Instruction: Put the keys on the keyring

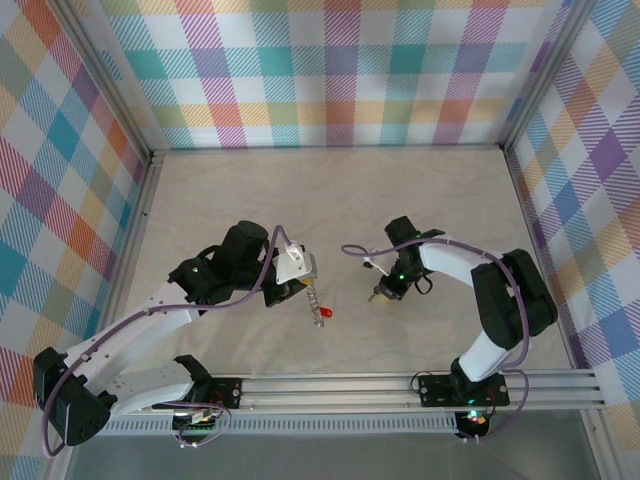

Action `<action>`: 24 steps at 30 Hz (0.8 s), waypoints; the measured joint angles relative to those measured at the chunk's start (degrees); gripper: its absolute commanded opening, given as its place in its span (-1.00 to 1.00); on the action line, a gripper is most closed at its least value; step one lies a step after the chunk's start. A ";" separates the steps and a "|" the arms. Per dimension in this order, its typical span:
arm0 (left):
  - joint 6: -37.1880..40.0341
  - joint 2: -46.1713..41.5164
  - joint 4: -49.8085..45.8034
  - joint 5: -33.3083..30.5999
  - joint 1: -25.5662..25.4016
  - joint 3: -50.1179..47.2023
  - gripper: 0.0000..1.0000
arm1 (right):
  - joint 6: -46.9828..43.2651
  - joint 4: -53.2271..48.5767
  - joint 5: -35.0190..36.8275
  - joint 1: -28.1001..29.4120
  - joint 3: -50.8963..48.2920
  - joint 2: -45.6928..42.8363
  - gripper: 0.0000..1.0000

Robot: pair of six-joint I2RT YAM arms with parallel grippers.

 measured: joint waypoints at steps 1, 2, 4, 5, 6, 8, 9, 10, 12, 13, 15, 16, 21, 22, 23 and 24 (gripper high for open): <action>0.00 0.07 0.00 0.02 0.00 0.00 -1.00 | -0.02 0.20 -0.02 0.00 0.00 -0.02 -0.92; 0.02 0.17 0.02 0.02 0.00 0.00 -1.00 | -0.09 0.37 -0.13 0.00 0.00 -0.09 -0.97; 0.02 0.44 -0.04 0.00 0.00 0.00 -1.00 | -0.15 0.63 -0.35 0.00 0.00 -0.37 -1.00; 0.02 0.57 -0.02 0.00 0.00 0.00 -1.00 | -0.13 0.81 -0.68 0.00 -0.02 -0.61 -1.00; 0.02 0.66 -0.04 0.02 0.00 0.00 -1.00 | -0.17 0.96 -0.87 0.00 0.00 -0.79 -1.00; 0.02 0.66 -0.04 0.02 0.00 0.00 -1.00 | -0.26 1.29 -1.64 0.00 -0.02 -1.20 -1.00; 0.02 0.66 0.00 0.04 0.00 0.00 -1.00 | -0.26 1.42 -2.21 0.00 -0.02 -1.38 -1.00; 0.02 0.66 -0.04 0.04 0.00 0.00 -1.00 | -0.26 1.70 -2.82 0.00 -0.13 -1.66 -1.00; 0.02 0.66 -0.02 0.04 0.00 0.00 -1.00 | -0.28 2.10 -4.22 0.00 -0.52 -2.38 -1.00; 0.02 0.66 -0.02 0.04 0.00 0.00 -1.00 | -0.28 2.38 -5.11 0.00 -0.85 -2.95 -1.00; 0.04 0.66 -0.04 0.07 0.00 0.00 -1.00 | -0.33 3.04 -7.69 0.00 -1.66 -4.55 -1.00; 0.04 0.66 -0.02 0.13 0.00 0.00 -1.00 | -0.37 3.30 -9.14 0.00 -1.97 -5.49 -1.00; 0.26 0.66 -0.02 0.22 0.00 0.00 -1.00 | -0.22 8.33 -19.21 0.00 -5.49 -14.78 -1.00; 0.26 0.66 -0.04 0.24 0.00 0.00 -1.00 | 0.07 9.53 -20.92 0.07 -6.25 -17.05 -1.00; 0.26 0.66 -0.04 0.26 0.00 0.00 -1.00 | 0.55 10.69 -22.36 0.24 -6.88 -19.41 -1.00; 0.26 0.66 -0.02 0.39 0.00 0.00 -1.00 | 1.18 11.52 -23.32 0.55 -7.10 -21.00 -1.00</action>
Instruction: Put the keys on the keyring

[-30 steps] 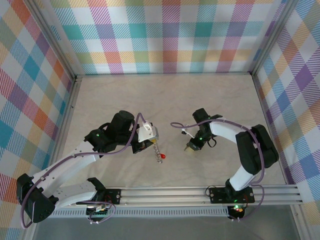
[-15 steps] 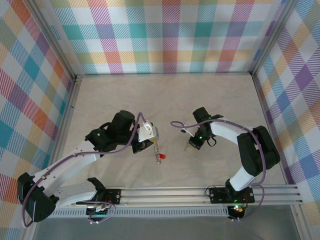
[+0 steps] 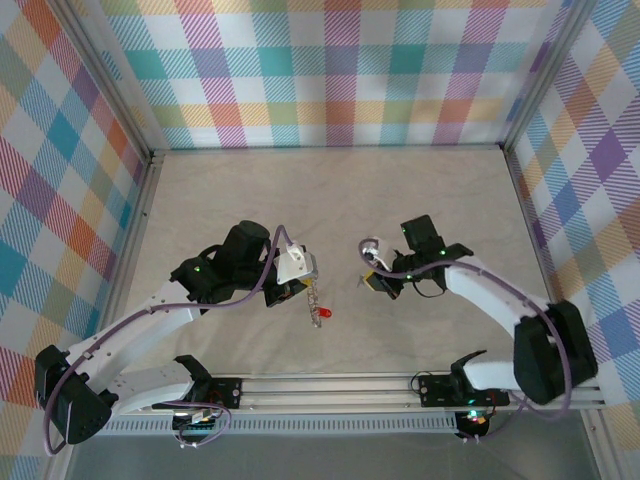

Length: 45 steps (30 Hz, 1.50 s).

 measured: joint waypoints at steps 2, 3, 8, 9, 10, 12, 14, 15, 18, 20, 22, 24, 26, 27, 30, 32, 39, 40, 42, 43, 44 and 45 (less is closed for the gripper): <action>0.02 0.04 0.00 0.22 0.00 0.02 -1.00 | 1.33 1.46 -1.44 1.05 -0.02 -2.64 -1.00; 0.02 0.13 0.02 0.24 0.00 0.02 -1.00 | 2.12 2.16 -1.90 1.75 -0.02 -3.50 -1.00; 0.00 1.62 0.11 0.24 0.00 0.04 -1.00 | 9.42 6.23 -3.37 5.97 -0.02 -5.20 -1.00; -0.02 1.88 0.11 0.24 0.00 0.07 -1.00 | 10.88 7.17 -3.19 7.26 -0.02 -5.31 -1.00; -0.02 2.21 0.11 0.26 0.00 0.09 -1.00 | 12.11 7.93 -3.04 8.52 -0.02 -5.40 -1.00; -0.04 2.89 0.11 0.39 0.00 0.37 -1.00 | 14.62 9.35 -2.71 10.78 -0.02 -5.40 -1.00; -0.07 3.21 0.37 0.72 0.00 0.55 -1.00 | 17.27 10.27 -2.58 12.55 0.04 -5.40 -1.00; -0.09 3.26 0.50 0.81 0.00 0.55 -1.00 | 18.34 10.75 -2.49 13.03 0.07 -5.40 -1.00; -0.48 3.26 1.14 1.01 0.00 0.57 -1.00 | 20.65 11.39 -1.62 14.45 0.39 -5.38 -1.00; -0.83 3.26 1.68 1.11 0.00 0.57 -1.00 | 22.47 11.74 -1.14 15.04 0.70 -5.33 -1.00; -1.36 3.26 1.97 1.14 0.00 0.57 -1.00 | 23.91 12.02 -0.81 15.45 1.16 -5.07 -1.00; -1.81 3.26 2.43 1.16 0.00 0.57 -1.00 | 25.44 12.41 -0.37 15.91 1.84 -4.55 -1.00; -2.01 3.32 3.08 1.16 0.00 0.57 -1.00 | 26.32 12.61 -0.22 16.46 2.40 -4.07 -1.00; -2.08 3.34 3.30 1.14 0.00 0.57 -1.00 | 26.82 12.90 -0.20 16.70 2.54 -3.91 -1.00; -2.36 3.56 3.34 1.16 0.00 0.57 -1.00 | 27.58 13.29 -0.04 17.07 2.97 -3.58 -1.00; -2.49 3.82 3.32 1.14 0.02 0.57 -1.00 | 28.22 13.38 -0.02 17.16 3.34 -3.19 -1.00; -3.08 4.48 3.37 1.05 0.15 0.57 -1.00 | 30.16 12.68 0.85 17.49 4.57 -2.21 -1.00; -3.10 4.61 3.39 1.05 0.26 0.57 -1.00 | 30.34 12.26 1.07 17.49 4.98 -1.95 -1.00; -3.26 4.72 3.54 1.05 0.42 0.57 -1.00 | 30.62 11.96 1.31 17.49 5.40 -1.60 -1.00; -3.26 4.79 3.52 1.05 0.42 0.57 -1.00 | 30.75 11.96 1.46 17.49 5.42 -1.57 -1.00; -3.28 4.83 3.54 1.05 0.42 0.57 -1.00 | 30.95 11.93 1.51 17.49 5.42 -1.60 -1.00; -3.28 4.85 3.52 1.05 0.42 0.57 -1.00 | 31.12 11.98 1.53 17.49 5.44 -1.57 -1.00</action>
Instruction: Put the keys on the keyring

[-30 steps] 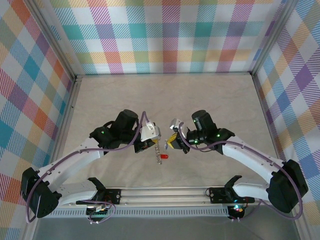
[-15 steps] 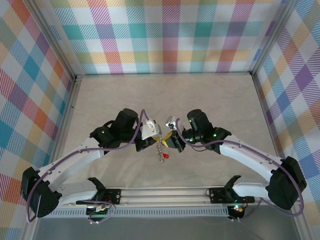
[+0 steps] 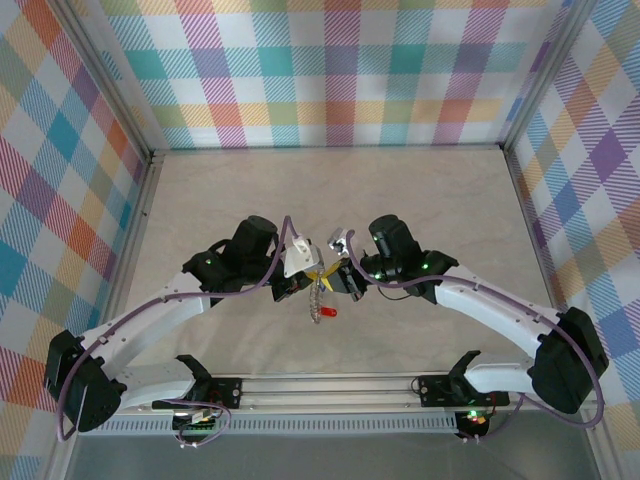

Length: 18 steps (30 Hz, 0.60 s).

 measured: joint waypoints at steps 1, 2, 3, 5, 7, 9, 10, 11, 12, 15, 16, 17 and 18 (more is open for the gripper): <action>0.02 0.02 -0.02 0.02 0.00 0.00 -1.00 | 0.15 -0.07 0.07 0.00 0.04 -0.02 -1.00; 0.00 0.07 0.00 0.02 0.00 0.00 -1.00 | 0.46 -0.15 0.17 0.00 0.15 -0.02 -1.00; 0.00 0.09 0.00 0.02 0.00 0.00 -1.00 | 0.72 -0.26 0.24 0.00 0.31 -0.02 -1.00; 0.02 0.13 -0.02 0.07 0.00 0.00 -1.00 | 1.03 -0.24 0.59 0.00 0.59 -0.02 -1.00; 0.02 0.26 0.00 0.04 0.00 0.02 -1.00 | 1.42 -0.24 0.81 0.04 0.85 0.02 -1.00; 0.02 0.35 -0.02 0.02 0.00 0.02 -1.00 | 1.81 -0.52 1.05 0.04 1.42 0.28 -1.00; 0.02 0.39 -0.02 0.02 0.00 0.02 -1.00 | 1.99 -0.83 1.14 0.04 1.77 0.48 -1.00; 0.02 0.39 -0.02 -0.07 0.00 0.07 -1.00 | 2.19 -1.33 1.29 0.09 2.27 0.74 -1.00; 0.02 0.39 -0.02 -0.22 0.00 0.09 -1.00 | 2.21 -1.60 1.46 0.11 2.64 1.03 -1.00; 0.02 0.39 -0.02 -0.66 0.07 0.11 -1.00 | 2.32 -2.49 1.92 0.15 3.45 1.57 -1.00; 0.02 0.39 -0.02 -0.85 0.07 0.11 -1.00 | 2.40 -2.67 2.19 0.22 3.48 1.57 -1.00; 0.02 0.39 -0.02 -1.01 0.07 0.11 -1.00 | 2.45 -2.84 2.64 0.26 3.48 1.57 -1.00; 0.02 0.39 -0.02 -1.09 0.07 0.11 -1.00 | 2.47 -2.99 3.02 0.26 3.48 1.57 -1.00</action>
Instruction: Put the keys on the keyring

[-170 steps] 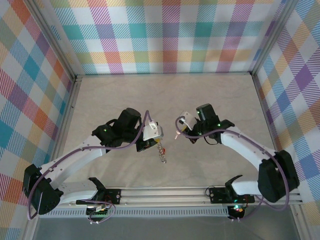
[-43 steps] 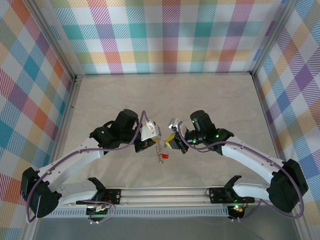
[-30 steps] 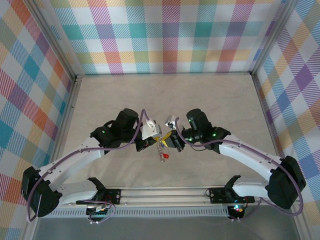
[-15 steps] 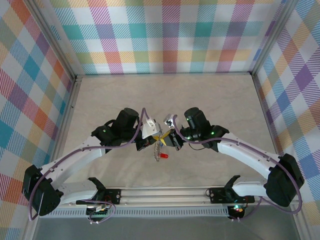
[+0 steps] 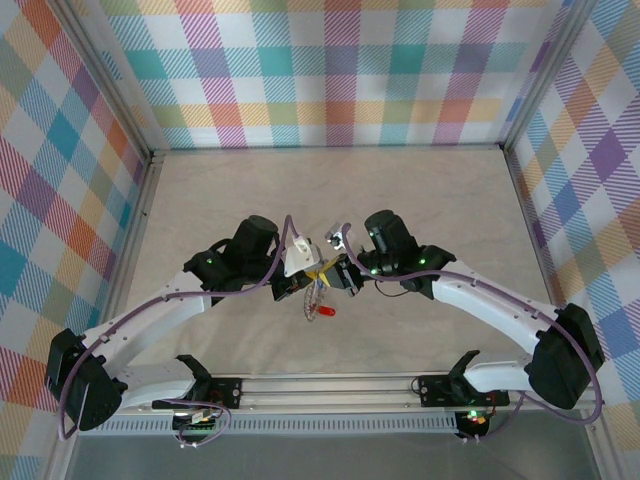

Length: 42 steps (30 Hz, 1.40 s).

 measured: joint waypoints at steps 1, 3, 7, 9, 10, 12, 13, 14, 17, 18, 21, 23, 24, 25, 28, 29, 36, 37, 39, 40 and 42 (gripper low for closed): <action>0.00 0.00 0.00 -0.20 0.00 0.00 -1.00 | 0.09 -0.20 0.39 0.04 0.00 0.00 -1.00; 0.00 0.00 0.00 -0.42 0.00 0.00 -1.00 | 0.22 -1.05 1.55 0.11 0.02 0.00 -1.00; 0.00 0.00 0.02 -0.61 0.04 0.07 -1.00 | 1.22 -2.71 4.02 0.11 0.02 0.00 -1.00; 0.00 0.00 0.07 -0.61 0.04 0.09 -1.00 | 1.77 -2.75 4.63 0.11 0.02 -0.04 -1.00; -0.02 0.00 0.11 -0.61 0.04 0.09 -1.00 | 2.27 -2.75 4.85 0.15 0.02 -0.13 -1.00; -0.02 0.00 0.61 -0.61 0.04 0.09 -1.00 | 3.23 -2.69 5.33 0.17 0.00 -0.28 -1.00; -0.02 0.00 0.92 -0.63 0.04 0.09 -1.00 | 3.80 -2.60 5.46 0.17 0.00 -0.35 -1.00; -0.02 0.00 1.14 -0.63 0.04 0.09 -1.00 | 4.24 -2.58 5.51 0.17 0.00 -0.35 -1.00; -0.02 0.00 1.29 -0.66 0.04 0.09 -1.00 | 5.11 -2.56 5.46 0.17 -0.09 -0.35 -1.00; -0.02 0.00 1.31 -0.72 0.04 0.09 -1.00 | 5.35 -2.51 5.29 0.17 -0.11 -0.35 -1.00; -0.02 -0.13 1.36 -0.81 0.04 0.09 -1.00 | 5.79 -2.14 4.50 0.15 -0.46 -0.37 -0.67; -0.02 -0.35 1.42 -0.57 0.04 0.09 -1.00 | 5.64 -2.03 4.37 0.15 -0.92 -0.37 -0.47; -0.02 -0.55 1.46 -0.50 0.04 0.09 -1.00 | 5.55 -2.05 4.37 0.13 -1.16 -0.37 -0.43; 0.00 -0.74 1.62 -0.35 0.04 0.09 -1.00 | 5.38 -2.03 4.33 0.13 -1.44 -0.44 -0.39; 0.00 -1.27 2.10 0.09 0.04 0.04 -1.00 | 3.17 -2.16 4.17 0.13 -1.92 -1.05 -0.34; 0.00 -1.38 2.36 0.31 0.02 0.04 -1.00 | 1.92 -2.16 4.17 0.13 -1.99 -1.55 -0.33; 0.04 -2.12 3.10 1.75 0.04 -0.70 -1.00 | -11.96 -2.12 4.50 0.13 -3.02 -8.98 -0.31; 0.07 -2.29 3.06 1.90 0.04 -0.85 -1.00 | -13.79 -2.10 4.66 0.13 -3.13 -9.79 -0.32; 0.26 -2.71 3.52 2.71 0.04 -1.36 -1.00 | -17.40 -2.12 4.63 0.13 -3.21 -10.82 -0.36; 0.35 -2.86 3.98 3.15 0.04 -1.64 -1.00 | -19.39 -2.12 4.59 0.13 -3.19 -11.02 -0.41; 0.55 -3.10 4.37 4.15 0.02 -1.90 -1.00 | -22.91 -2.40 4.33 0.13 -3.19 -10.78 -0.55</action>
